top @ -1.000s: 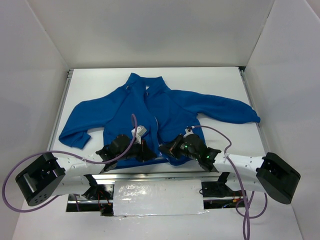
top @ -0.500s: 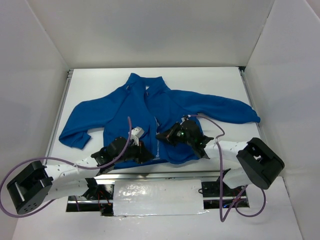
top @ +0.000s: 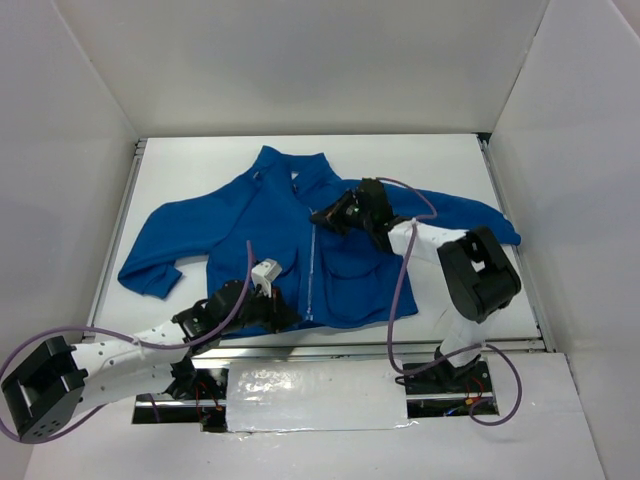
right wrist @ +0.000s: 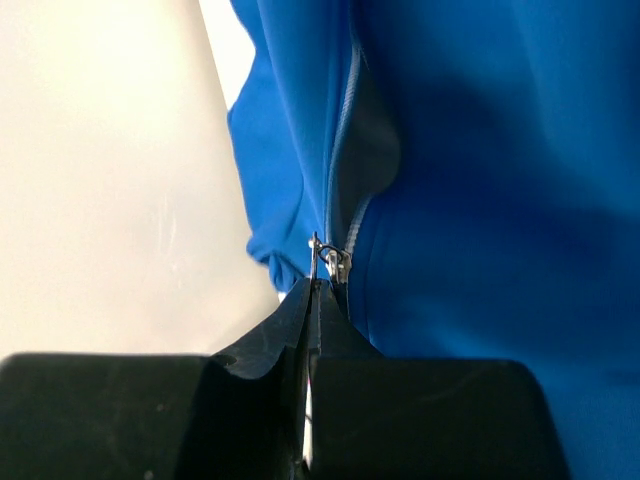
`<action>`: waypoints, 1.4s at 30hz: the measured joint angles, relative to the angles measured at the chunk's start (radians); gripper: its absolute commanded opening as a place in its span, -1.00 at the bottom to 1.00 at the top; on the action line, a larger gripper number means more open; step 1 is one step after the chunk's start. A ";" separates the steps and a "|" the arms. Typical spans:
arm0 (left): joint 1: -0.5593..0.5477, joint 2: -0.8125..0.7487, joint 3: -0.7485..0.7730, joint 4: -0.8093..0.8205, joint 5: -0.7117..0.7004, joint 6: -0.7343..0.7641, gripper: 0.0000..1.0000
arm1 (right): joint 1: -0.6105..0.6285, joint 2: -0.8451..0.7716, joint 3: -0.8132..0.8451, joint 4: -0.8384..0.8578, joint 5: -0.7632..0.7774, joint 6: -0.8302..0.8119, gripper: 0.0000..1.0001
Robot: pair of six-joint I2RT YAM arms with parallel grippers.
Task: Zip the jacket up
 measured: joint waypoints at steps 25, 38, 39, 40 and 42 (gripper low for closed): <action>-0.038 -0.068 -0.043 -0.050 -0.180 -0.075 -1.00 | -0.234 0.451 1.121 -0.539 -0.095 -0.253 -1.00; -0.072 -0.141 -0.096 -0.099 -0.339 -0.218 -1.00 | -0.307 0.451 1.243 -0.639 -0.106 -0.287 -1.00; -0.072 -0.141 -0.096 -0.105 -0.346 -0.223 -1.00 | -0.308 0.451 1.244 -0.641 -0.107 -0.288 -1.00; -0.073 -0.141 -0.096 -0.110 -0.354 -0.234 -1.00 | -0.308 0.451 1.245 -0.643 -0.108 -0.290 -1.00; -0.073 -0.142 -0.096 -0.119 -0.366 -0.242 -1.00 | -0.308 0.449 1.244 -0.642 -0.113 -0.291 -1.00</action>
